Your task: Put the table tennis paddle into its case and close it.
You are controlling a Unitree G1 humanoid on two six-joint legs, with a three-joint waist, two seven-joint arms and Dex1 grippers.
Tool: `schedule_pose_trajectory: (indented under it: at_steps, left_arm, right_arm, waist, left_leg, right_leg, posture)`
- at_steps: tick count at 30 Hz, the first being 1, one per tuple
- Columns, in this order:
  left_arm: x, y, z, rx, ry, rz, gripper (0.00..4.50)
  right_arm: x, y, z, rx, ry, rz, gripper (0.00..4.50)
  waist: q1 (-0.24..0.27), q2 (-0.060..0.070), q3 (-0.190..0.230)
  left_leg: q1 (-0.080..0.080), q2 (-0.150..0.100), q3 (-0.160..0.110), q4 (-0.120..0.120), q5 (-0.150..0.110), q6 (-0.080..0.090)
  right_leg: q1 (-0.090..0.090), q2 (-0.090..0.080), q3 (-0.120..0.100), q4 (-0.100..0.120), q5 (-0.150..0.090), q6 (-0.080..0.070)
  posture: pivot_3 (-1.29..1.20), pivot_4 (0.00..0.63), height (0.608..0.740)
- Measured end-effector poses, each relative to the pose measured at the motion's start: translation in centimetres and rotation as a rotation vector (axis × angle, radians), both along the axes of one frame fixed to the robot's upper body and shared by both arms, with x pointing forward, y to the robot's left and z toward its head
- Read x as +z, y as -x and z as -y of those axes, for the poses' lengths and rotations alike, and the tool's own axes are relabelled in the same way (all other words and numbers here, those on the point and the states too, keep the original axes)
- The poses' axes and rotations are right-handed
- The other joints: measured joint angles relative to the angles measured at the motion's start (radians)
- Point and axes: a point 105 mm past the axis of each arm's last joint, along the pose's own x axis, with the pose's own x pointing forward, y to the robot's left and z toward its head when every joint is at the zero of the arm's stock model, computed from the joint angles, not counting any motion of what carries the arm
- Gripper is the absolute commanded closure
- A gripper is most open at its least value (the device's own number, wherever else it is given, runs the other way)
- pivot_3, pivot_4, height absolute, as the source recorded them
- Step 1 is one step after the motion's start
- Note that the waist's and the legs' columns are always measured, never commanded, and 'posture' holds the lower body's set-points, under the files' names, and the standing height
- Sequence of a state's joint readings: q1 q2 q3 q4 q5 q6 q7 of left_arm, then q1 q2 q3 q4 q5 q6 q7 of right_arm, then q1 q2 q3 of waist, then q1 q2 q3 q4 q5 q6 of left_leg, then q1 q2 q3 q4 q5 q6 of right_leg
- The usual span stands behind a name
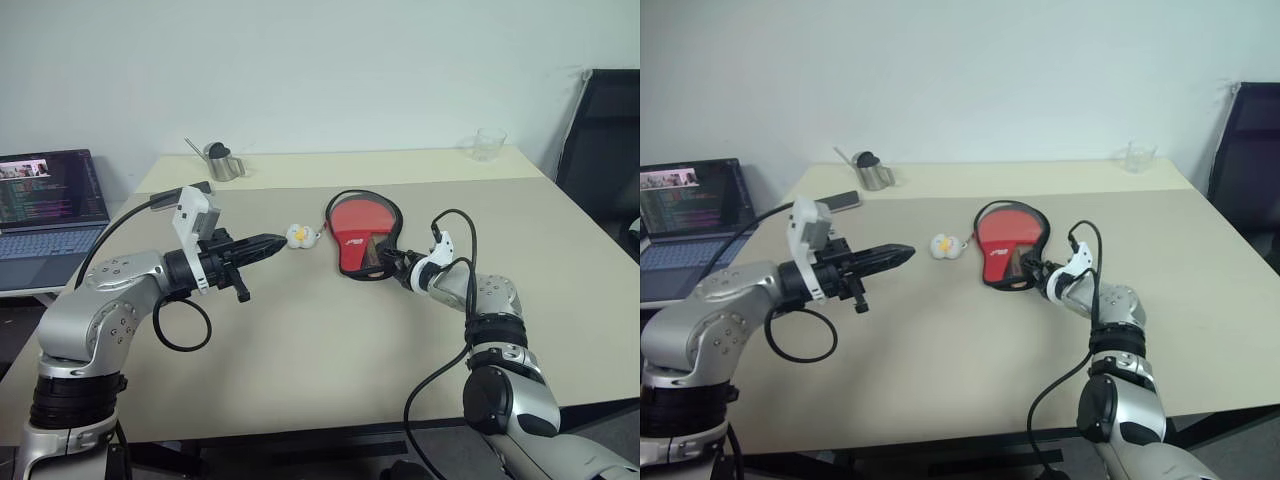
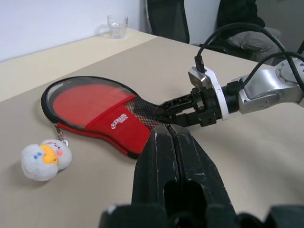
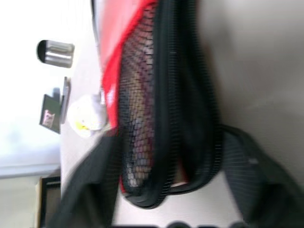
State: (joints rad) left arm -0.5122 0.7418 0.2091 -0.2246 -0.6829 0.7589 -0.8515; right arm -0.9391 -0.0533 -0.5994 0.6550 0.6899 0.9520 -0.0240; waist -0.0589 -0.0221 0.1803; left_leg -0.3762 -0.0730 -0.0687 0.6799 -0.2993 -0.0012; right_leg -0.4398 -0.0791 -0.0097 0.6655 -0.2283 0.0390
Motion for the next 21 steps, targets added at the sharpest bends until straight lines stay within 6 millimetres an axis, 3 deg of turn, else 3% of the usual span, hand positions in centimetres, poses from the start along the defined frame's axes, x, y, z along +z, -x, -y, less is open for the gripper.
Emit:
schedule_pose_trajectory:
  at_steps: [6,21]
  left_arm:
    - [-0.05,-0.09,0.02,0.007,-0.001,-0.001,4.50]
    - [-0.06,-0.06,0.12,0.001,-0.004,0.000,4.50]
  right_arm:
    - [-0.08,-0.05,0.02,-0.005,-0.001,0.001,4.38]
    - [0.09,0.80,0.04,0.048,0.038,0.011,4.47]
  waist:
    - [0.000,0.000,0.000]
    - [0.004,0.000,0.000]
  left_leg:
    - [0.000,0.000,0.000,0.000,0.000,0.000]
    - [-0.002,0.001,0.000,0.000,0.000,0.000]
  right_leg:
    - [0.000,0.000,0.000,-0.001,0.000,0.000]
    - [0.000,0.001,0.000,-0.002,0.000,0.000]
  posture:
    - [0.00,0.150,0.740]
    - [0.00,0.150,0.740]
